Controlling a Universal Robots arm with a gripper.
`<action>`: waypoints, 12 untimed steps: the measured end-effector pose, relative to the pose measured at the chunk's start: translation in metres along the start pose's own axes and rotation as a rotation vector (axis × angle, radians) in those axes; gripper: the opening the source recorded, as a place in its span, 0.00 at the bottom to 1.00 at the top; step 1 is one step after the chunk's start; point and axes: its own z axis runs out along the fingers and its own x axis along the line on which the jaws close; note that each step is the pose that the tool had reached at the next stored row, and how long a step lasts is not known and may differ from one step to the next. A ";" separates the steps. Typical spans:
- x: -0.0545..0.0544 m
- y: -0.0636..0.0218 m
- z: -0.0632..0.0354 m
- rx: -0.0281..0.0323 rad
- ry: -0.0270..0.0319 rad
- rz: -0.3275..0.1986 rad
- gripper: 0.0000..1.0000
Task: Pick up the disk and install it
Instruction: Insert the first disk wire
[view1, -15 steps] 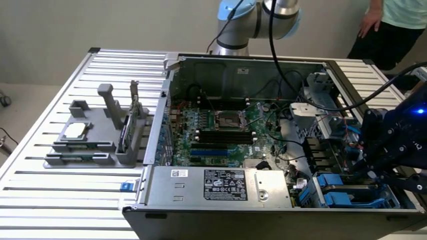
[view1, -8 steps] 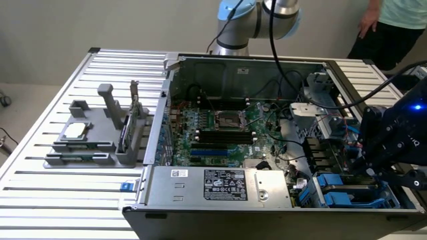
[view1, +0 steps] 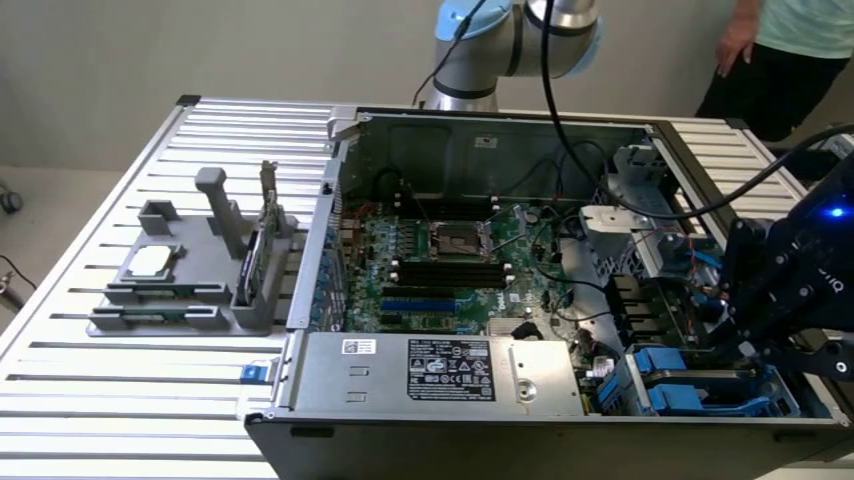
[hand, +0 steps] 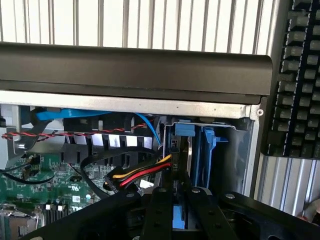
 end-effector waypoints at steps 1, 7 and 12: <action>0.000 0.0001 0.0003 0.0025 -0.0006 0.004 0.16; 0.002 0.0017 0.0006 0.0113 -0.0012 0.029 0.16; 0.006 0.0043 0.0009 0.0165 -0.0087 0.037 0.16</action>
